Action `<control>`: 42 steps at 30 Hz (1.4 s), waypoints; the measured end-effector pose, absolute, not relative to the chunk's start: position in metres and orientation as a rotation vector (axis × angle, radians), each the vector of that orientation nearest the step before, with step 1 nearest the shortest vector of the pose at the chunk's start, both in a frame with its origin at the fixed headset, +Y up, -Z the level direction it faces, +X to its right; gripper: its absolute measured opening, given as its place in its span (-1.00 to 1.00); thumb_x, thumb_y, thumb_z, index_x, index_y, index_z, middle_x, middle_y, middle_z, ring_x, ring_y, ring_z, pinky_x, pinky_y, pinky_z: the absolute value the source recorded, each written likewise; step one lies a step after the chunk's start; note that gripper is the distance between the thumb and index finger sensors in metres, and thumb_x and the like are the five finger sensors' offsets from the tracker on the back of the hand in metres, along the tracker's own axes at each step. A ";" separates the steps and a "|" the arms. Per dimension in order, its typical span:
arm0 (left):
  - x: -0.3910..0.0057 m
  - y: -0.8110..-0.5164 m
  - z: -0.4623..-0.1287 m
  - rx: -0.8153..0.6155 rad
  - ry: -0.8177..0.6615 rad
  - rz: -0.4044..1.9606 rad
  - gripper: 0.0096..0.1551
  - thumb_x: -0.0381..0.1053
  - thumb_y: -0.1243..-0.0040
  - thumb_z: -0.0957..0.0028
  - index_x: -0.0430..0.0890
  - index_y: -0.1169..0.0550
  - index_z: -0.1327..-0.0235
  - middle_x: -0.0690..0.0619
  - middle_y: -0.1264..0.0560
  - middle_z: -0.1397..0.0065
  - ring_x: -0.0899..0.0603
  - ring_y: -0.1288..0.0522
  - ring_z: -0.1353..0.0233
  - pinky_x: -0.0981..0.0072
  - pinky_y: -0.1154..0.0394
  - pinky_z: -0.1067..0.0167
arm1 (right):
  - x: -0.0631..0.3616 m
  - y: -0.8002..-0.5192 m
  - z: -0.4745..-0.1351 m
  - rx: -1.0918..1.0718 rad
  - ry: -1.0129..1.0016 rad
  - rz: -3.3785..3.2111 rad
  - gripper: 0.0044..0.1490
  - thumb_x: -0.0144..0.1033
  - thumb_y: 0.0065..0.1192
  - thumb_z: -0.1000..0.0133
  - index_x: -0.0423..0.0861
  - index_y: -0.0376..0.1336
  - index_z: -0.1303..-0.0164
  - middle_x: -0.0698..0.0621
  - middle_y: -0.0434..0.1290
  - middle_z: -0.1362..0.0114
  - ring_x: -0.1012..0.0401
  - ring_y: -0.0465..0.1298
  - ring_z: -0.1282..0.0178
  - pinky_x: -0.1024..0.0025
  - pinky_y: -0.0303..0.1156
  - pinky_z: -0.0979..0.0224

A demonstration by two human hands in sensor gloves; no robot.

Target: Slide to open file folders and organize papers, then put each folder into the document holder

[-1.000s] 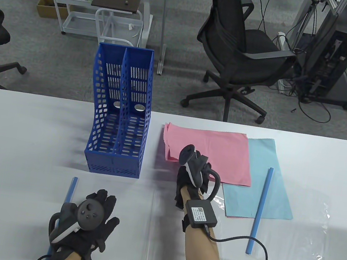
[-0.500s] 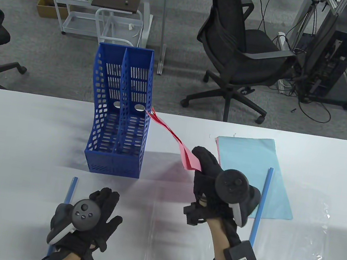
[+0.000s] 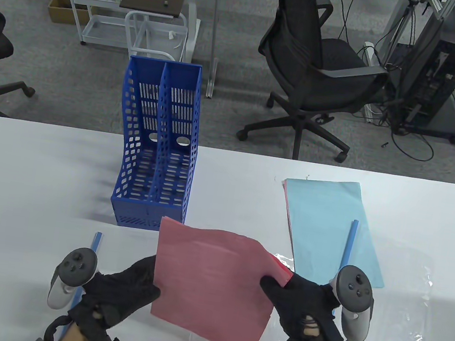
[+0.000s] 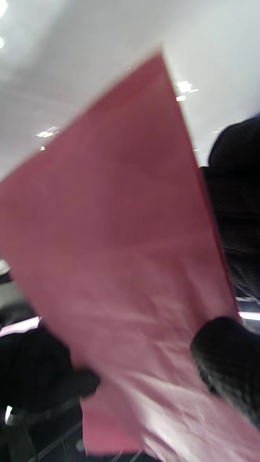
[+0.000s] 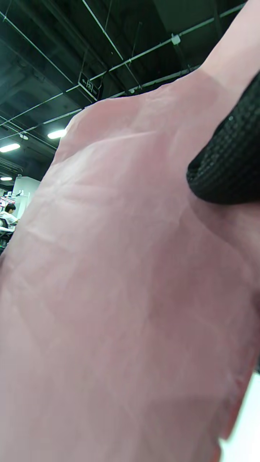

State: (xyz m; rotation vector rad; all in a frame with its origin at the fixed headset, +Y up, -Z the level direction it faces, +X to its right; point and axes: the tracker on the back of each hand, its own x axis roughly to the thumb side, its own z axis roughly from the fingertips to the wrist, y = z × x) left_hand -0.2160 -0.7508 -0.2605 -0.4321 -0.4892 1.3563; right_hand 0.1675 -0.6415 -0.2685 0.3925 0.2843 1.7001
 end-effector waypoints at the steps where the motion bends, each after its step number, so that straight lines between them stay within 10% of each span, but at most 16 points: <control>1: -0.215 -0.753 -0.261 -0.444 -0.487 1.369 -0.18 0.30 -0.32 0.03 0.03 -0.44 -0.50 -0.03 -0.58 -0.45 -0.19 -0.70 -0.34 -0.05 -0.56 -0.35 | 0.167 -0.644 -0.269 0.386 0.289 1.703 -0.43 -0.27 0.27 -0.01 -0.02 0.39 -0.27 -0.05 0.63 -0.29 0.07 0.72 -0.16 0.05 0.56 -0.35; 11: -0.206 -0.759 -0.261 -0.418 -0.413 1.347 -0.53 0.13 -0.29 -0.03 0.10 -0.67 -0.21 0.09 -0.77 -0.13 -0.03 -0.84 -0.04 0.13 -0.72 -0.10 | 0.170 -0.672 -0.275 0.307 0.306 1.648 -0.39 -0.33 0.34 0.04 0.00 0.36 -0.28 -0.02 0.62 -0.31 0.13 0.74 -0.17 0.13 0.58 -0.37; 23: -0.213 -0.749 -0.255 -0.202 -0.389 1.371 -0.54 0.14 -0.27 -0.03 0.19 -0.66 -0.20 0.14 -0.75 -0.15 0.01 -0.83 -0.06 0.16 -0.71 -0.13 | 0.177 -0.700 -0.273 0.197 0.195 1.714 0.00 0.14 0.44 0.16 -0.04 0.18 -0.45 -0.07 0.43 -0.50 0.01 0.61 -0.32 -0.01 0.45 -0.45; 31: -0.211 -0.746 -0.252 -0.144 -0.381 1.317 -0.53 0.13 -0.25 -0.05 0.22 -0.62 -0.25 0.18 -0.72 -0.23 0.01 -0.80 -0.15 0.15 -0.68 -0.20 | 0.163 -0.710 -0.269 0.128 0.170 1.757 -0.48 -0.09 0.41 0.09 0.06 0.47 -0.09 0.07 0.69 -0.16 0.12 0.73 -0.06 0.07 0.57 -0.31; 42: -0.204 -0.748 -0.249 -0.168 -0.319 1.314 -0.50 0.07 -0.27 -0.05 0.14 -0.59 -0.30 0.13 -0.72 -0.24 0.00 -0.81 -0.15 0.16 -0.70 -0.19 | 0.167 -0.708 -0.268 0.095 0.120 1.814 -0.49 -0.17 0.45 0.13 0.05 0.50 -0.04 0.06 0.73 -0.09 0.13 0.77 0.03 0.08 0.61 -0.24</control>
